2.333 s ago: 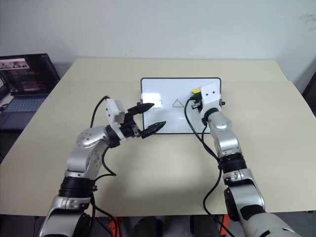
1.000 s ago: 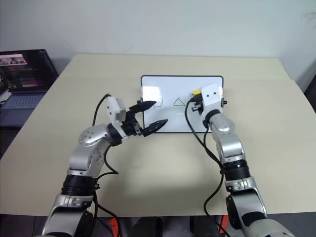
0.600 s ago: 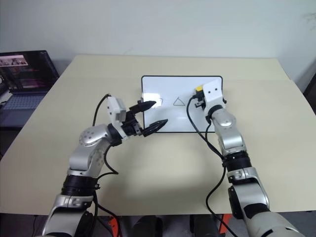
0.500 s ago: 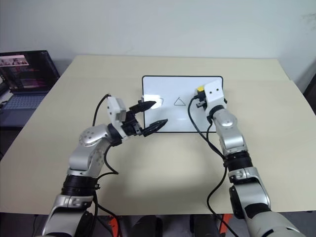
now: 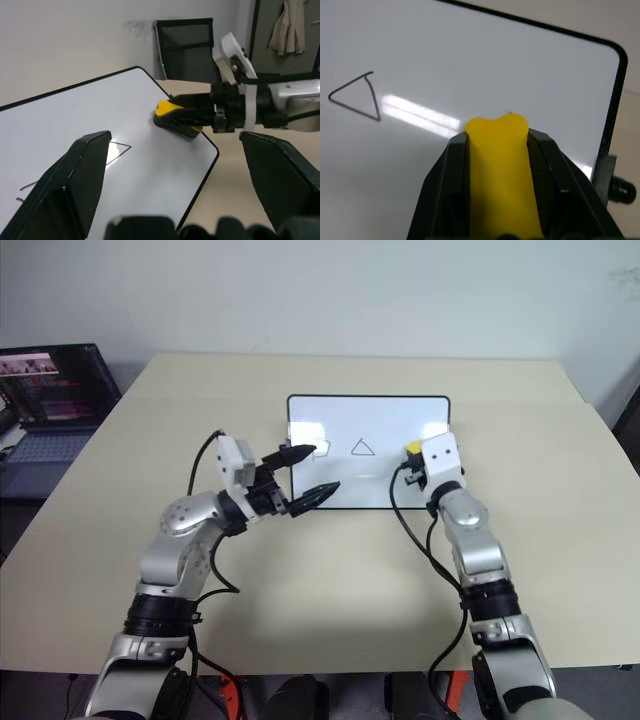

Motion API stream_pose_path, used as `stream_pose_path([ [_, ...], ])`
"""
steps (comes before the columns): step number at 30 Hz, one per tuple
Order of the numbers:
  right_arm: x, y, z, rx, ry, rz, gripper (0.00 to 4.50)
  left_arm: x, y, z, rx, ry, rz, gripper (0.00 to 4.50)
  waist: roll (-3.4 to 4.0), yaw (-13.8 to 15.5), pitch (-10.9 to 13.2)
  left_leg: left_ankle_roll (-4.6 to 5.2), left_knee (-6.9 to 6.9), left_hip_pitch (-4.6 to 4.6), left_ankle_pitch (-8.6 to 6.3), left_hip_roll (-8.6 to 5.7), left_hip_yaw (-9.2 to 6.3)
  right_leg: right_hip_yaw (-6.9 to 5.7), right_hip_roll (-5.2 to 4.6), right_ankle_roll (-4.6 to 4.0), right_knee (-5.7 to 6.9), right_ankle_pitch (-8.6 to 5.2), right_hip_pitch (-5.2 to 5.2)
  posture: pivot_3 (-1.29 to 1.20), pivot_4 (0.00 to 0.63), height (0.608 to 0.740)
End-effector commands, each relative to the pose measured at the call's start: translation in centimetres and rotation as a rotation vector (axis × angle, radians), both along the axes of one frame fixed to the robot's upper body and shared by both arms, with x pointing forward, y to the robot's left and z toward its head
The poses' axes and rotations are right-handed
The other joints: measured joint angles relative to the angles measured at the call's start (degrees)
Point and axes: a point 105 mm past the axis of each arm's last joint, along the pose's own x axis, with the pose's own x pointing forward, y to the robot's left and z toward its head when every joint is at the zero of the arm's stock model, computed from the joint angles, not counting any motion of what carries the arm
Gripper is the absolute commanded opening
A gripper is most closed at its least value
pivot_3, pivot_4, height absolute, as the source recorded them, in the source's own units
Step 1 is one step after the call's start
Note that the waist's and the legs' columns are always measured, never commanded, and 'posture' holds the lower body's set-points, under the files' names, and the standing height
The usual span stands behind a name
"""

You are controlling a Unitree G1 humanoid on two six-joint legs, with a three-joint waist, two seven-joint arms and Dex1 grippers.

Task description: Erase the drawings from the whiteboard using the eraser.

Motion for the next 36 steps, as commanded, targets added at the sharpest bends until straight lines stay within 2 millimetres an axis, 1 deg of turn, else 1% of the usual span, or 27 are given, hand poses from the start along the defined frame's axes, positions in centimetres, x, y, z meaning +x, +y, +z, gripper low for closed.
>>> stream_pose_path([
  [1,-0.7,-1.6,-2.8,-0.03,0.111,-0.038,1.27,-0.2,0.0,1.4,-0.012,-0.054,-0.008,4.5,0.0,0.0,0.0,0.0,0.04,0.0,0.0,0.0,-0.01,0.0,0.0,0.01,0.0,0.01,0.02,0.0,0.15,0.74],
  [2,-0.8,-1.9,-2.9,-0.036,0.113,-0.043,1.27,-0.2,0.0,1.4,-0.013,-0.053,-0.008,4.5,0.0,0.0,0.0,0.01,0.07,0.01,0.0,0.0,0.0,0.0,0.01,0.02,0.0,0.05,0.03,0.0,0.15,0.74],
  [4,-0.7,-2.5,-2.4,-0.037,0.103,-0.059,1.27,-0.2,0.0,1.3,-0.012,-0.049,-0.01,4.5,0.0,0.0,0.0,0.02,0.21,0.01,-0.01,0.0,-0.01,0.0,0.03,0.05,0.02,0.1,0.07,0.0,0.15,0.74],
  [9,0.2,-2.8,-0.3,-0.012,0.045,-0.08,1.27,-0.1,0.0,1.2,-0.013,-0.047,-0.012,4.5,0.0,0.0,0.0,0.12,0.35,0.01,0.05,-0.01,0.01,0.02,0.05,0.11,0.0,0.36,0.13,0.0,0.15,0.74],
  [14,0.8,-2.4,1.9,0.007,-0.018,-0.074,1.27,0.0,-0.1,1.3,-0.014,-0.05,-0.016,4.5,0.01,0.0,0.0,0.2,0.37,0.0,0.11,-0.01,0.03,0.03,0.07,0.12,0.0,0.48,0.12,0.0,0.15,0.74],
  [17,1.4,-1.5,3.5,0.026,-0.06,-0.06,1.27,0.1,-0.2,1.3,-0.015,-0.05,-0.018,4.5,0.03,-0.2,0.0,0.2,0.36,-0.04,0.11,-0.01,0.11,0.09,0.07,0.12,-0.02,0.48,0.04,0.0,0.15,0.74],
  [21,2.1,-0.5,4.9,0.04,-0.096,-0.047,1.27,0.0,-0.3,1.3,-0.018,-0.052,-0.021,4.5,0.04,-0.1,0.0,0.2,0.31,-0.09,0.11,0.02,0.12,0.09,0.07,0.11,-0.08,0.47,-0.02,0.0,0.15,0.74],
  [26,3.0,0.5,5.1,0.04,-0.102,-0.032,1.27,-0.1,-0.4,1.6,-0.02,-0.057,-0.022,4.5,0.05,-0.1,0.0,0.2,0.3,-0.15,0.11,0.01,0.15,0.11,0.04,0.11,-0.15,0.47,-0.04,0.0,0.15,0.74],
  [30,3.3,1.3,4.4,0.036,-0.084,-0.013,1.27,-0.1,-0.4,1.7,-0.021,-0.059,-0.017,4.5,0.05,-0.1,0.0,0.2,0.3,-0.14,0.11,0.01,0.14,0.1,0.05,0.11,-0.13,0.47,-0.04,0.0,0.15,0.74],
  [36,2.9,1.0,3.0,0.037,-0.042,-0.012,1.27,-0.2,-0.2,1.7,-0.019,-0.06,-0.008,4.5,0.05,-0.2,0.0,0.2,0.32,-0.11,0.11,0.03,0.14,0.11,0.05,0.11,-0.07,0.47,-0.04,0.0,0.15,0.74],
])
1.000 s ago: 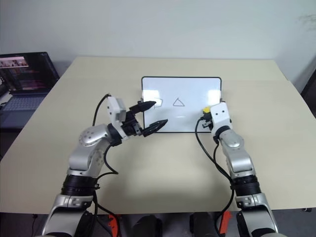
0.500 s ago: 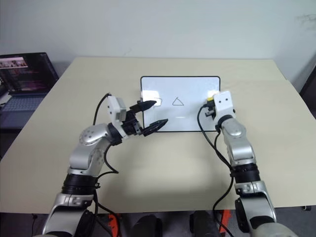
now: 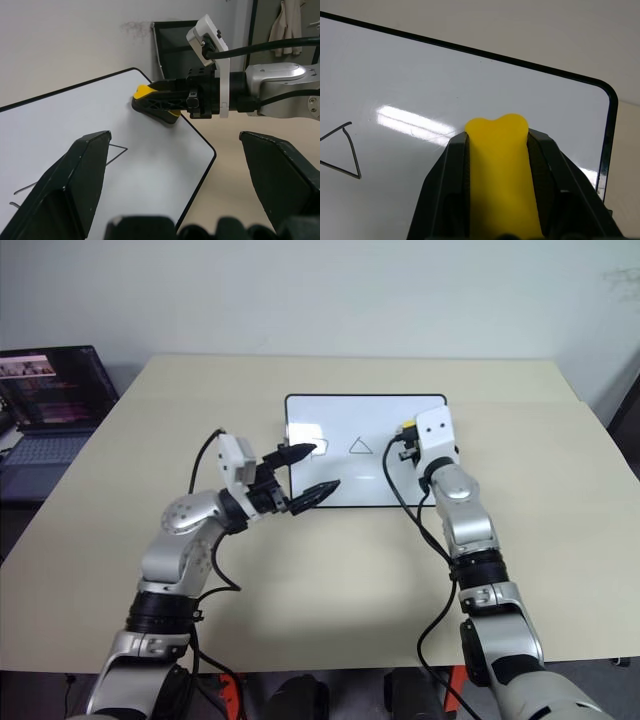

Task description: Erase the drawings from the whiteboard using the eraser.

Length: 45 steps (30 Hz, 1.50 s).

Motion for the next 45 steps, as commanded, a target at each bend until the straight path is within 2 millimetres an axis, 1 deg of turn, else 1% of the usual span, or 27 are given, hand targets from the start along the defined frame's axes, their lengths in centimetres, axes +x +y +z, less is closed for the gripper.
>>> stream_pose_path([
  [1,-0.5,-0.2,-0.6,-0.003,0.014,-0.001,1.27,-0.5,-0.2,1.6,-0.015,-0.063,-0.011,4.5,0.0,0.0,0.0,0.0,0.0,0.0,0.0,0.0,0.0,0.0,0.0,0.0,0.0,0.0,0.0,0.0,0.15,0.74],
  [8,-2.0,-1.3,-2.6,-0.011,0.07,-0.017,1.27,-0.4,-0.1,1.5,-0.016,-0.061,-0.009,4.5,-0.01,0.1,0.0,0.0,0.02,0.0,0.0,0.0,-0.01,0.0,-0.01,0.0,0.01,0.0,0.02,0.0,0.15,0.74],
  [13,-2.7,-2.1,-2.9,-0.015,0.086,-0.034,1.27,-0.4,-0.2,1.4,-0.016,-0.06,-0.018,4.5,-0.01,0.1,0.0,0.0,0.04,0.02,0.0,-0.01,0.0,0.01,0.0,0.0,0.03,0.0,0.03,0.0,0.15,0.74],
  [18,-2.8,-2.4,-1.8,-0.004,0.057,-0.044,1.27,-0.4,-0.3,1.4,-0.017,-0.061,-0.027,4.5,-0.01,0.1,0.0,0.0,0.04,0.01,0.0,-0.02,0.0,0.0,0.0,0.0,0.02,0.0,0.03,0.0,0.15,0.74],
  [21,-2.9,-2.1,-0.9,0.008,0.029,-0.034,1.27,-0.5,-0.4,1.4,-0.016,-0.062,-0.032,4.5,-0.01,0.1,0.0,0.0,0.03,0.01,0.0,-0.02,0.0,0.0,0.0,0.0,0.02,0.0,0.03,0.0,0.15,0.74],
  [26,-3.5,-1.2,0.6,0.013,-0.021,0.01,1.27,-0.8,-0.3,1.4,-0.015,-0.063,-0.031,4.5,0.0,0.1,0.0,0.0,0.02,0.0,0.0,-0.01,0.0,0.0,0.0,0.0,0.0,0.0,0.02,0.0,0.15,0.74],
  [35,-4.0,-0.3,1.6,0.023,-0.039,0.043,1.27,-1.2,0.6,0.7,-0.003,-0.051,0.016,4.5,0.0,0.1,0.0,0.01,0.0,-0.01,0.0,-0.01,-0.01,-0.01,0.0,0.0,-0.03,0.0,0.01,0.0,0.15,0.74],
  [39,-4.0,0.0,1.9,0.026,-0.044,0.05,1.27,-1.3,1.4,0.4,0.011,-0.049,0.065,4.5,0.0,0.1,0.0,0.01,0.0,-0.01,0.0,-0.01,-0.01,0.0,0.0,0.0,-0.04,0.0,0.01,0.0,0.15,0.74],
  [45,-3.7,0.4,2.2,0.036,-0.044,0.058,1.27,-1.1,3.5,-0.1,0.064,-0.075,0.193,4.5,0.01,0.1,0.0,0.01,-0.01,0.0,0.0,0.0,-0.02,-0.01,0.0,0.0,-0.02,0.0,0.0,0.0,0.15,0.74],
])
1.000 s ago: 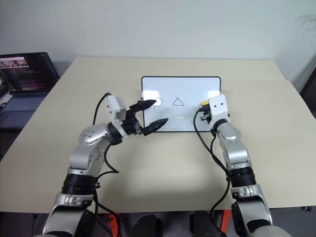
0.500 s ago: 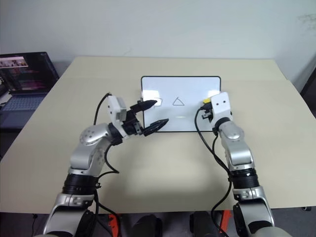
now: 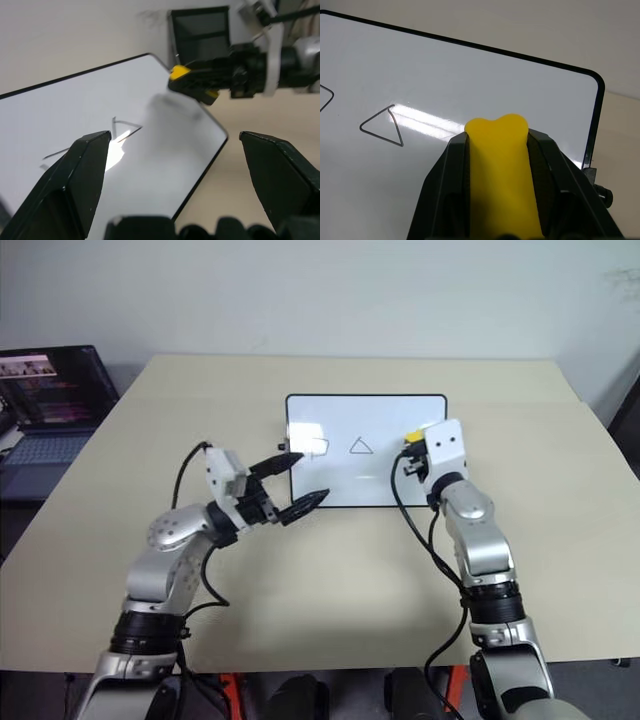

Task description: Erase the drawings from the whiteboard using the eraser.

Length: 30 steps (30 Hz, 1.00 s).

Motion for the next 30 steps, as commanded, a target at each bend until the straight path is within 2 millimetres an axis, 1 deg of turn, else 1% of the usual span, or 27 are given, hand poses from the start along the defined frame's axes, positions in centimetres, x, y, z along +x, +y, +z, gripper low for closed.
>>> stream_pose_path([
  [1,0.0,0.7,2.0,0.015,-0.056,0.017,1.27,-0.2,1.1,1.1,0.018,-0.071,0.061,4.5,0.0,0.0,0.0,0.0,0.0,0.0,0.0,0.0,0.0,0.0,0.0,0.0,0.0,0.0,0.0,0.0,0.15,0.74],
  [8,0.4,1.2,2.3,0.02,-0.06,0.029,1.27,-0.2,1.4,0.5,0.04,-0.066,0.082,4.5,0.01,0.1,0.0,0.0,0.0,-0.01,0.0,-0.01,-0.01,-0.01,-0.01,0.0,-0.01,0.0,0.0,0.0,0.15,0.74],
  [20,0.8,1.1,2.9,0.014,-0.074,0.022,1.27,0.3,1.5,-0.1,0.06,-0.043,0.096,4.5,0.01,0.1,0.0,0.0,-0.01,-0.01,0.0,-0.01,0.01,-0.01,-0.01,0.0,-0.01,0.0,0.0,0.0,0.15,0.74],
  [30,0.7,0.7,3.2,0.02,-0.084,0.001,1.27,0.6,1.5,-0.6,0.079,-0.029,0.101,4.5,0.01,0.1,0.0,0.0,0.0,-0.01,0.0,-0.01,0.01,-0.01,-0.01,0.0,-0.01,0.0,0.0,0.0,0.15,0.74],
])
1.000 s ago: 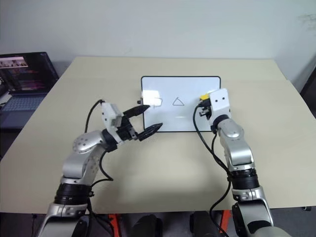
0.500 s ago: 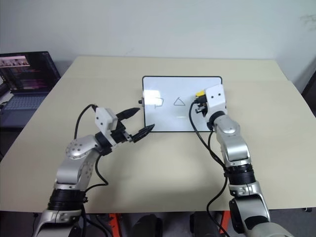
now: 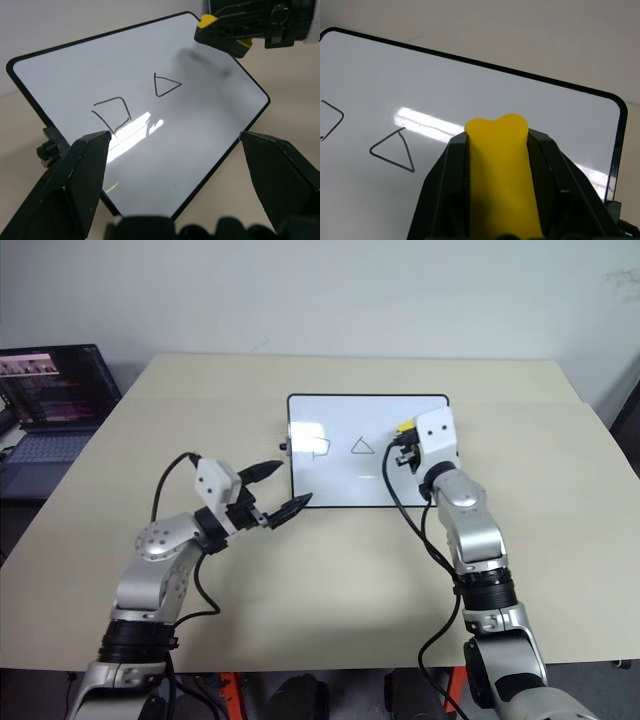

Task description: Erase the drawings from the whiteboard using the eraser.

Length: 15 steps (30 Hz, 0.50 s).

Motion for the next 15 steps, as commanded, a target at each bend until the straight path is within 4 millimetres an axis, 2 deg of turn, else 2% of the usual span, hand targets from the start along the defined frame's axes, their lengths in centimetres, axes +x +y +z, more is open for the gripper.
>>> stream_pose_path([
  [1,-0.27,-0.04,2.21,0.013,-0.076,0.001,1.27,-0.03,-0.13,1.08,0.015,-0.056,-0.005,4.5,0.0,0.0,0.0,0.0,0.0,0.0,0.0,0.0,0.0,0.0,0.0,0.0,0.0,0.0,0.0,0.0,0.15,0.74],
  [15,-0.15,0.5,2.85,0.016,-0.092,0.018,1.27,0.12,0.09,1.02,0.019,-0.058,0.01,4.5,0.0,0.0,0.0,0.0,0.0,0.0,0.0,0.0,0.0,0.0,0.0,0.0,0.0,0.0,0.0,0.0,0.15,0.74],
])
